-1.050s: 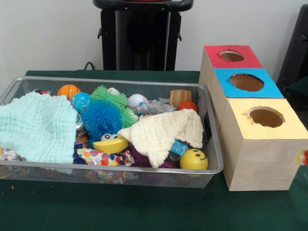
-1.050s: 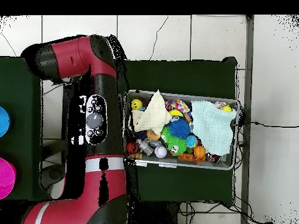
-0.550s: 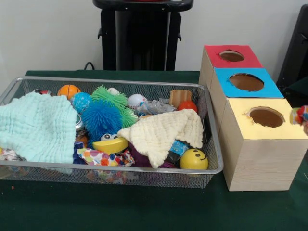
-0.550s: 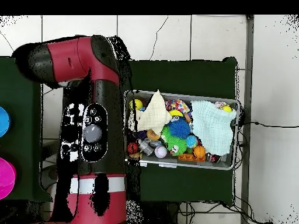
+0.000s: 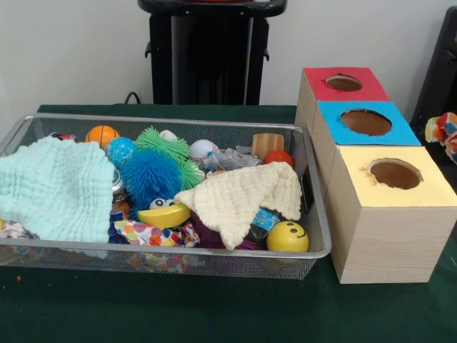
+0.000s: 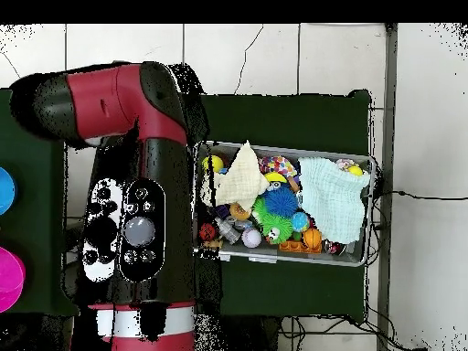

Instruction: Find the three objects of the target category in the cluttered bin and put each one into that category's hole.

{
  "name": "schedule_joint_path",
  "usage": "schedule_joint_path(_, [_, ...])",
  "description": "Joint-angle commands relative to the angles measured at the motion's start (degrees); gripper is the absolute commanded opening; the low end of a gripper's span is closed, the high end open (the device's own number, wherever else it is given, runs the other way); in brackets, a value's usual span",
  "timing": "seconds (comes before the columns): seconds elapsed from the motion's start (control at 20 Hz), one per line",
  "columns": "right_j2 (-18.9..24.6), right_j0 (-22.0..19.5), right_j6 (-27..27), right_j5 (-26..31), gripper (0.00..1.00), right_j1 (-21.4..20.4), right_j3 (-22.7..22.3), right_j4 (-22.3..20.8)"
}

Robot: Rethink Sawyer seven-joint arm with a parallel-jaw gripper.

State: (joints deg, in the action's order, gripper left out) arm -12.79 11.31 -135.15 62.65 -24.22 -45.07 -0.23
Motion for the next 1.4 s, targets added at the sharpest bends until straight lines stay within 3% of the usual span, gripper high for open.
schedule_joint_path(0.05, [1.2, 0.6, 0.6, 4.7, 0.00, -1.0, -13.5, -2.7])
schedule_joint_path(1.1, [-1.1, 2.1, -4.2, 1.0, 0.00, 2.4, -15.7, -5.9])
schedule_joint_path(1.4, [-4.2, 3.2, -7.1, 6.7, 0.00, 4.9, -13.4, -6.7])
